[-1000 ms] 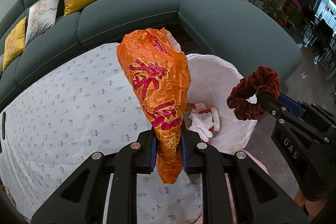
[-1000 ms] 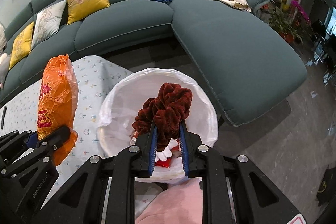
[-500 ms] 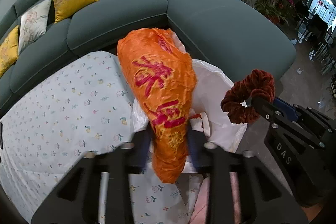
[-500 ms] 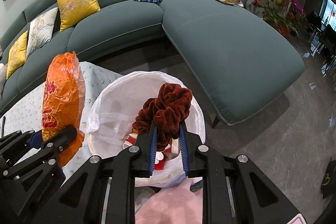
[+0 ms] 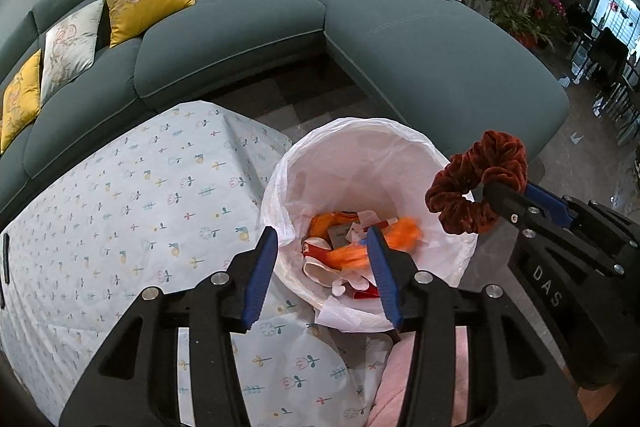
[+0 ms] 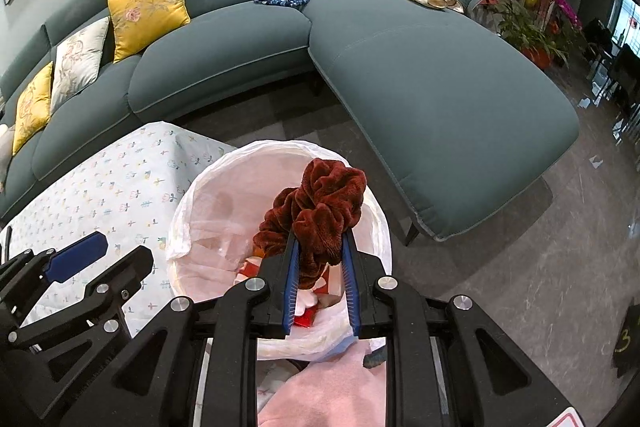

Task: Collect trash
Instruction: 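Carry the orange bag and scrunchie over the white bin and open both tools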

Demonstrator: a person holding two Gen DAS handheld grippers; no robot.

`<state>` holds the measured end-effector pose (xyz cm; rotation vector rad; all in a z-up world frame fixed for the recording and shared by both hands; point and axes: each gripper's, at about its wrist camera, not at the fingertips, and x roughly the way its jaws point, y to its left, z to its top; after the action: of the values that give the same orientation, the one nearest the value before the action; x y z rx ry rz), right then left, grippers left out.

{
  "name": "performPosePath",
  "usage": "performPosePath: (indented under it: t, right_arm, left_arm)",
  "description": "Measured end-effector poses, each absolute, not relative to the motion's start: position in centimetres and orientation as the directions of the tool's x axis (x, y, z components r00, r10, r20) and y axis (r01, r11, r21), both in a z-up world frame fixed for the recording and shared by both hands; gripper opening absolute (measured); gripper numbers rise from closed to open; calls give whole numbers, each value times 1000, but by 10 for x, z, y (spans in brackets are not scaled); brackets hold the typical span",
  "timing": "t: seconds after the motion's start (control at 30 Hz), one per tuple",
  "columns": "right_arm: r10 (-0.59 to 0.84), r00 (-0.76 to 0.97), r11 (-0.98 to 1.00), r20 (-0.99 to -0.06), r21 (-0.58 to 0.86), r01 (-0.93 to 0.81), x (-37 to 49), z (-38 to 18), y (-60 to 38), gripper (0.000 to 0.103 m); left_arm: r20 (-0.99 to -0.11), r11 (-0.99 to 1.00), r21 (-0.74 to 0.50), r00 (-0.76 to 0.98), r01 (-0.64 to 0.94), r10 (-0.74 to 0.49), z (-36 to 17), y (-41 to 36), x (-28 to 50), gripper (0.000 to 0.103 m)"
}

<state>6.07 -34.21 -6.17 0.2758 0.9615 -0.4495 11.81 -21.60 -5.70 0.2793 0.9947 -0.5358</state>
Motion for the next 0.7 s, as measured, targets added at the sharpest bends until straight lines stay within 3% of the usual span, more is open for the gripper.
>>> performPosePath:
  t: [0.57, 0.7]
  right_arm:
    - [-238, 499, 893, -833, 15, 450, 72, -56, -325, 24]
    - [-238, 502, 896, -832, 11, 444, 73, -56, -322, 27]
  left_arm:
    - [-855, 857, -27, 432, 514, -286, -58, -201, 121, 44]
    - [-856, 863, -25, 435, 504, -279, -58, -197, 124, 49]
